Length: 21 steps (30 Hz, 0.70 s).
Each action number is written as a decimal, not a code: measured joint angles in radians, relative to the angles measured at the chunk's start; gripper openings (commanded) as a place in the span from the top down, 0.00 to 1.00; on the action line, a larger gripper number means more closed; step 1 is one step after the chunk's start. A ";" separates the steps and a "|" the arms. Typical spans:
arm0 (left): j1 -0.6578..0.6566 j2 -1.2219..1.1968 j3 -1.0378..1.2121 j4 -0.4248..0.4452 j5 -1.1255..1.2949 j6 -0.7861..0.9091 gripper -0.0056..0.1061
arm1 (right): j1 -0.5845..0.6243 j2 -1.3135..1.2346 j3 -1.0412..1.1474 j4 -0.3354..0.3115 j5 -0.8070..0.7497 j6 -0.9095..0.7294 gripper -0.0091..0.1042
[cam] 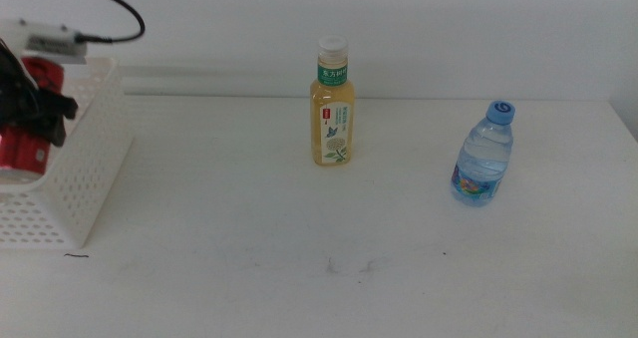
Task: Use arms to grab the bottles and put them into the dustbin to the left of the table.
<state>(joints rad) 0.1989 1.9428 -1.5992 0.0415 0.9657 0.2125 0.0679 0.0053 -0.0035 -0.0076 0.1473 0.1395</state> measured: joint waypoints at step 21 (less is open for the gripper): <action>-0.069 -0.236 -0.006 -0.023 0.081 -0.001 0.11 | 0.000 0.000 0.000 0.000 0.000 0.000 0.12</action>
<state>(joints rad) 0.1295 1.7073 -1.6056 0.0184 1.0463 0.2114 0.0679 0.0053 -0.0035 -0.0076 0.1473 0.1395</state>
